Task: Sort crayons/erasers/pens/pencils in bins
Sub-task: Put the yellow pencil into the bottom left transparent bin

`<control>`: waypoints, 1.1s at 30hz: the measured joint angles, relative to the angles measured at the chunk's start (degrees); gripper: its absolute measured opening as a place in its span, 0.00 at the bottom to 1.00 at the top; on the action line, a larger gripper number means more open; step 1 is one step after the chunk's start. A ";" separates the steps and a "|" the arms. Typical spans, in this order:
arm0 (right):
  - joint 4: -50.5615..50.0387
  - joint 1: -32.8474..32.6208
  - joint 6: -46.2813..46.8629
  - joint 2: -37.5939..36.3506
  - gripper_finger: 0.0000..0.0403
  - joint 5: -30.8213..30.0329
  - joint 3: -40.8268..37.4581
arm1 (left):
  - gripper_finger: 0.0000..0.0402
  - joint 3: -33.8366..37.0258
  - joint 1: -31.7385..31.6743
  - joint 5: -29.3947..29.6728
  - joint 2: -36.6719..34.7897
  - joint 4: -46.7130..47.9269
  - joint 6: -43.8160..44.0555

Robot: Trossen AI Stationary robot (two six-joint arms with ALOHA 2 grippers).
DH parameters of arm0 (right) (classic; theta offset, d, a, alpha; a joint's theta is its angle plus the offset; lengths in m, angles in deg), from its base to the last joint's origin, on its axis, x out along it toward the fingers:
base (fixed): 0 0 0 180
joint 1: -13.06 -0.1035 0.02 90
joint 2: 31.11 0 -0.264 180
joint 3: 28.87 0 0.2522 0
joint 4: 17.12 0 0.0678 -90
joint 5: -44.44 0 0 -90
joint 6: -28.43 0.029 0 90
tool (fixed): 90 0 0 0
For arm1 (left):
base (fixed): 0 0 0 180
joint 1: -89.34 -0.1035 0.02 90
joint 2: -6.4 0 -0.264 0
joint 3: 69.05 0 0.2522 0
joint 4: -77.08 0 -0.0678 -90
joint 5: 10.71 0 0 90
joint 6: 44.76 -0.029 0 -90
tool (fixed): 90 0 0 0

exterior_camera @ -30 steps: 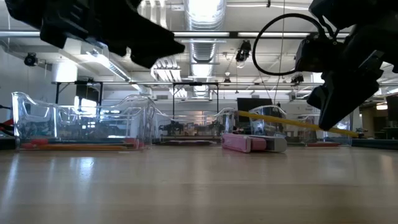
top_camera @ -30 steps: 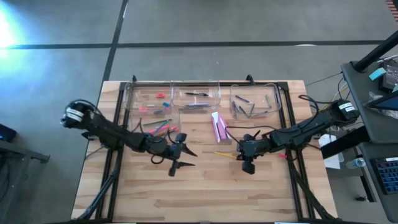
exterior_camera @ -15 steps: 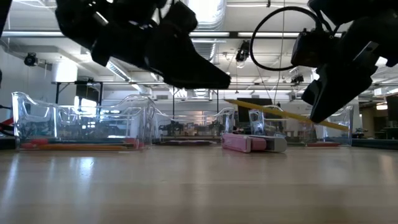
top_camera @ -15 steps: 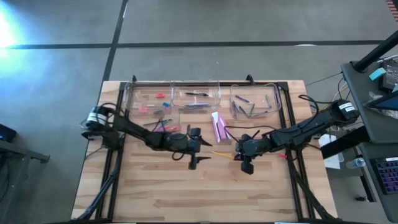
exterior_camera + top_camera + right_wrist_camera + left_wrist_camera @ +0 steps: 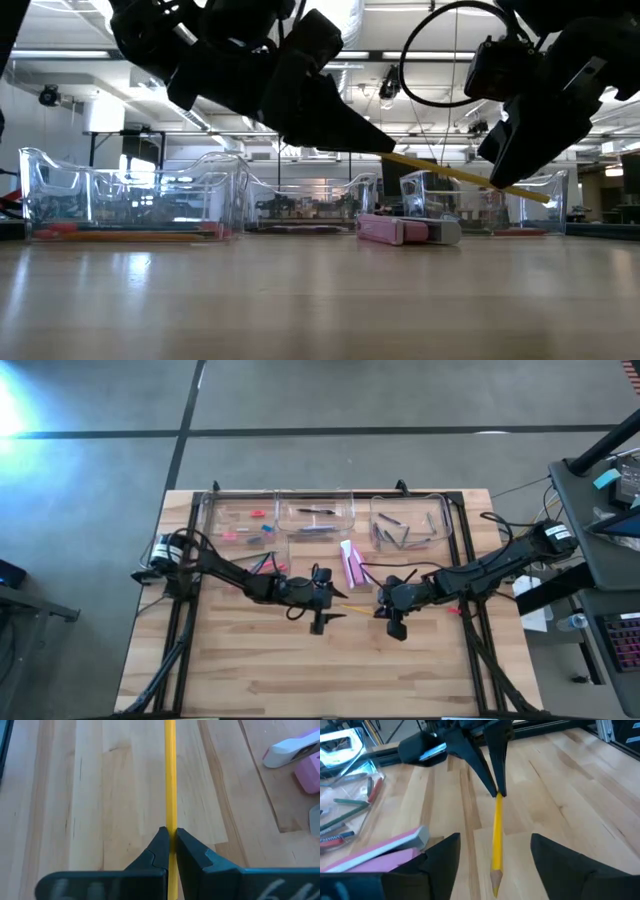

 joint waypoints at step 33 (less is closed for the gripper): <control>7.41 0.09 -2.50 -0.67 0.38 -0.26 1.22 | 0.03 0.09 0.17 1.44 -9.56 14.42 -0.11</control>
